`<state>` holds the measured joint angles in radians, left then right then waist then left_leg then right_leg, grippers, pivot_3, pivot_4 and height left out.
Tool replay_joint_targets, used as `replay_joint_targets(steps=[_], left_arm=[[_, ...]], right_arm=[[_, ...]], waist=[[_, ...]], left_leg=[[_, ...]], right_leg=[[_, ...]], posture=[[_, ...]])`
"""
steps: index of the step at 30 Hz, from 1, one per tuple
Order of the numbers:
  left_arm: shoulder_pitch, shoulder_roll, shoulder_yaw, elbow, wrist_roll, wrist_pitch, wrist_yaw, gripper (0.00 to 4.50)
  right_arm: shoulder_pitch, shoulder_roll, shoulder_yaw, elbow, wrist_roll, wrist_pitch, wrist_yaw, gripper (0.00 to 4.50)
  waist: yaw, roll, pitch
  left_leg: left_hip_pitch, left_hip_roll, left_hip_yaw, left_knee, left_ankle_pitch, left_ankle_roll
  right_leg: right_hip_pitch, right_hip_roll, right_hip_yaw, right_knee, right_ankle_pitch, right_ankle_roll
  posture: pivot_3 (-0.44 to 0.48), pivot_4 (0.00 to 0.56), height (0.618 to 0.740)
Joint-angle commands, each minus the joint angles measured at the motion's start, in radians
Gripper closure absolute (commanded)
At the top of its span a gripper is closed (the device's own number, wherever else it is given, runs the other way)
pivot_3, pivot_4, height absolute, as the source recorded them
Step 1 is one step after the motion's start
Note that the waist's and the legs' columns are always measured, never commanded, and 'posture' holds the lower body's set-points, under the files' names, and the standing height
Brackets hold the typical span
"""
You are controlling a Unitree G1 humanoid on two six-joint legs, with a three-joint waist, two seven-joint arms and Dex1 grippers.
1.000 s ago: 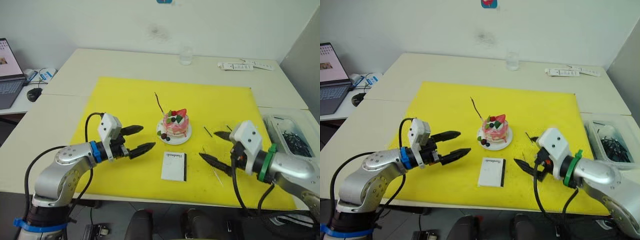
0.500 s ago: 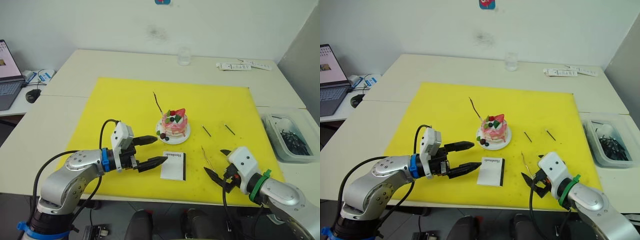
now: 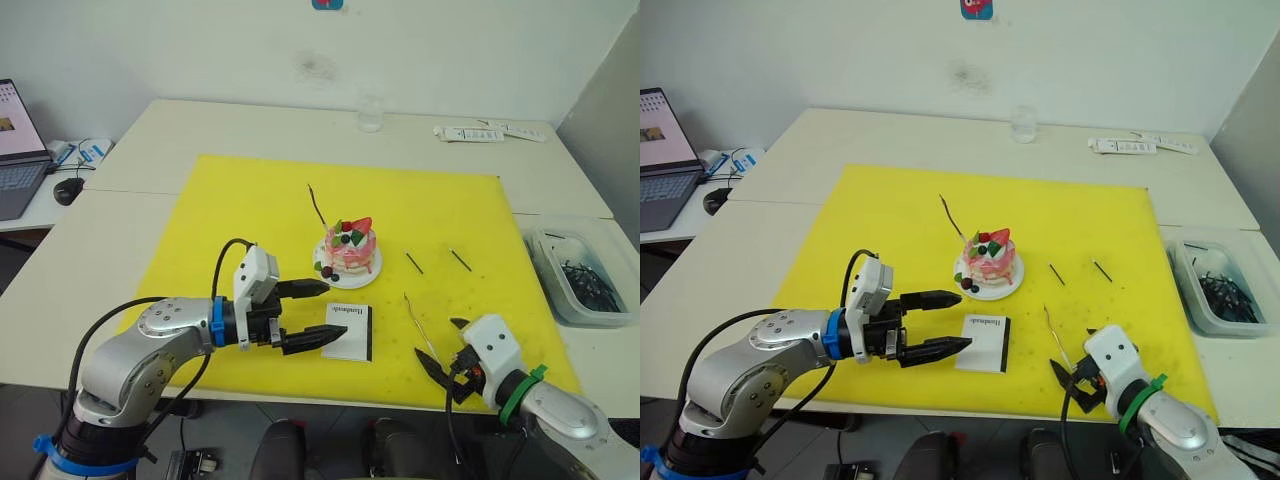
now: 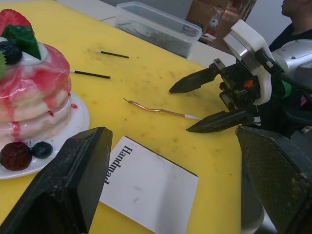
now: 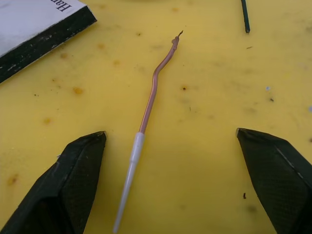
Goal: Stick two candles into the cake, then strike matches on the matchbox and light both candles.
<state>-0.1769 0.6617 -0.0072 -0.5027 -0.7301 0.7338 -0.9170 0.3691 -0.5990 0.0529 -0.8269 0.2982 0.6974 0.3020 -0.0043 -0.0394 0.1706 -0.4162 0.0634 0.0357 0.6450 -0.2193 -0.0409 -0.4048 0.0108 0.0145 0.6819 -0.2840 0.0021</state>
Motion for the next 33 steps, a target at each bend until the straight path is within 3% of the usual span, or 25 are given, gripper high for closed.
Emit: replay_joint_targets(steps=[1,2,4,10,15,21,27,33], left_arm=[[-0.005,0.001,-0.003,-0.029,-0.017,-0.015,-0.013,0.00],[-0.004,0.002,-0.004,-0.028,-0.015,-0.016,-0.014,0.00],[-0.002,0.002,-0.003,-0.028,-0.011,-0.020,-0.014,0.00],[0.007,0.004,0.003,-0.037,-0.012,-0.018,-0.007,0.00],[0.001,0.004,0.005,-0.038,-0.023,-0.008,-0.005,0.00],[-0.006,0.003,-0.013,-0.043,-0.029,-0.002,-0.017,0.00],[-0.014,-0.003,-0.040,-0.049,-0.035,-0.001,-0.019,0.00],[-0.012,0.015,-0.068,-0.073,-0.045,0.006,-0.044,0.00]], right_arm=[[0.012,0.022,-0.014,-0.037,0.026,0.044,0.004,1.24],[0.010,0.029,-0.015,-0.040,0.030,0.054,0.004,1.76],[0.006,0.052,-0.025,-0.048,0.051,0.080,-0.002,2.28],[0.009,0.074,-0.075,-0.105,0.126,0.136,0.018,4.46],[-0.048,0.054,-0.199,-0.168,0.252,0.211,0.049,4.46],[-0.038,-0.116,-0.432,-0.146,0.368,0.236,0.225,4.46],[0.154,-0.218,-0.626,0.005,0.298,0.059,0.468,4.46],[0.214,-0.247,-0.624,0.206,0.178,-0.132,0.596,4.46]], waist=[[0.000,0.000,0.000],[0.000,0.000,0.000],[0.000,0.000,0.000],[0.000,0.000,0.000],[-0.001,0.000,0.000],[0.000,0.000,0.000],[0.004,0.000,-0.001],[0.000,0.002,-0.002]], left_leg=[[0.000,0.000,0.000,0.000,0.000,0.000],[0.000,0.000,0.000,0.000,0.000,0.000],[0.000,0.000,0.000,0.000,0.000,0.000],[0.000,0.000,0.000,0.000,0.000,0.000],[0.000,0.000,0.000,0.000,0.000,0.000],[0.000,-0.001,0.000,0.000,0.000,0.000],[0.000,-0.002,0.000,0.000,0.000,0.000],[0.001,-0.002,0.000,0.001,0.000,0.000]], right_leg=[[0.000,0.000,0.000,0.000,0.000,0.000],[0.000,0.000,0.000,0.000,0.000,0.000],[0.000,0.000,0.000,0.000,0.000,0.000],[0.000,0.000,0.001,0.000,0.000,0.000],[0.000,0.000,0.001,0.000,0.000,0.000],[0.000,0.000,0.001,0.000,0.000,0.000],[0.001,0.001,0.000,-0.001,0.000,0.000],[0.001,0.003,0.001,0.000,0.001,-0.002]], posture=[[0.000,0.150,0.740],[0.000,0.150,0.740],[0.000,0.150,0.740],[0.000,0.150,0.740],[0.000,0.150,0.740],[0.000,0.150,0.740],[0.000,0.150,0.740],[0.000,0.150,0.740]])
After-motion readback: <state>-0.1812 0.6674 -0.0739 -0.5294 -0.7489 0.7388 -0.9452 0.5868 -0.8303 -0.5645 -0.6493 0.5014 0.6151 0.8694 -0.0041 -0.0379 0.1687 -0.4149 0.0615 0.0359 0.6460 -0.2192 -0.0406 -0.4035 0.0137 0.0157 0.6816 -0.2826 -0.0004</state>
